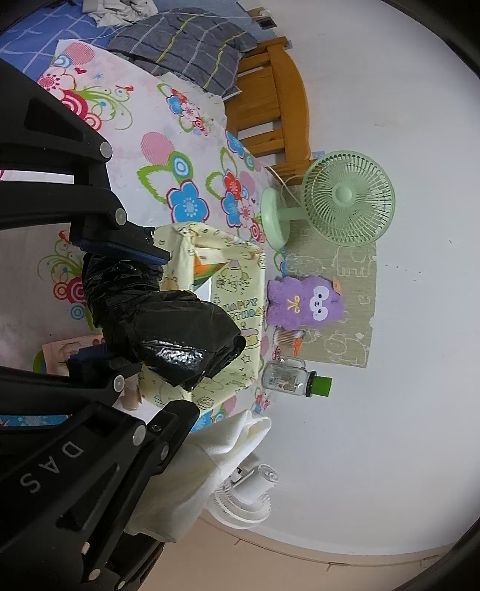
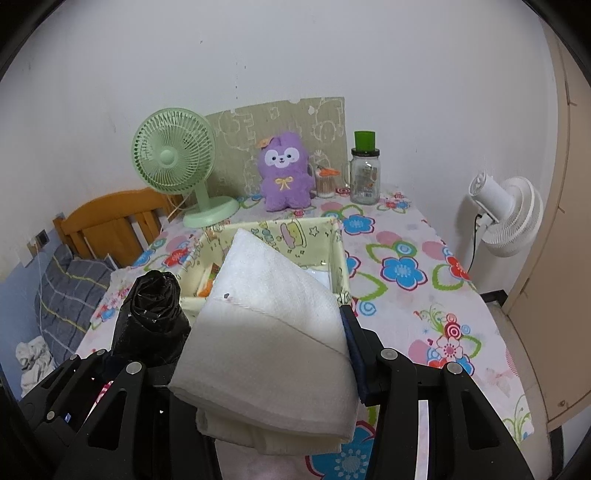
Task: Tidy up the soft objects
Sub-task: 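Carry the black bag and white tissue pack over the fabric box with both tools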
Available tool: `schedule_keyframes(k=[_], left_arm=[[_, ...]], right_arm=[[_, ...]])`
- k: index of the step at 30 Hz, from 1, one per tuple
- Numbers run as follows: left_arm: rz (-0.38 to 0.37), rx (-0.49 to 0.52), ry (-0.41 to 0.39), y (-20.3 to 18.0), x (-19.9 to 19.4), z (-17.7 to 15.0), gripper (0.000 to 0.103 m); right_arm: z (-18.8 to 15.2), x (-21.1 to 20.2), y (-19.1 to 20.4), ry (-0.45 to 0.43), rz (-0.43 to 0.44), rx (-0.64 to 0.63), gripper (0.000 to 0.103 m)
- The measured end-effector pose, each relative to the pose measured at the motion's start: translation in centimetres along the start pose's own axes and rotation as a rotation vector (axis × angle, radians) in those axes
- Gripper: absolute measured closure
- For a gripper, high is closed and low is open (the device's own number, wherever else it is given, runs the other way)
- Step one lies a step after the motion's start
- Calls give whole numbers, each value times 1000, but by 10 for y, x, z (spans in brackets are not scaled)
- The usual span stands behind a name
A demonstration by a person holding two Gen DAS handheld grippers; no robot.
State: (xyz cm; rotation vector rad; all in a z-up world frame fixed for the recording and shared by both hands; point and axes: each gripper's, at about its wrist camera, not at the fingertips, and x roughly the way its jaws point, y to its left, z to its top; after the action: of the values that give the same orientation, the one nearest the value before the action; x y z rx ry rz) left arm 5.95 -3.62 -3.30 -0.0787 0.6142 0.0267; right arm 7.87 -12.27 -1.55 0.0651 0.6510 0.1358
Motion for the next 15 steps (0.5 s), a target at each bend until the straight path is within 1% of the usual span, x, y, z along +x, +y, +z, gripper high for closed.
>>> schedule_keyframes(k=[9, 15], left_arm=[[-7, 6, -15, 0, -4, 15, 64], [-12, 9, -16, -2, 1, 22, 64]], right_arm=[[14, -5, 1, -17, 3, -3, 52], [21, -1, 1, -20, 2, 0, 52]])
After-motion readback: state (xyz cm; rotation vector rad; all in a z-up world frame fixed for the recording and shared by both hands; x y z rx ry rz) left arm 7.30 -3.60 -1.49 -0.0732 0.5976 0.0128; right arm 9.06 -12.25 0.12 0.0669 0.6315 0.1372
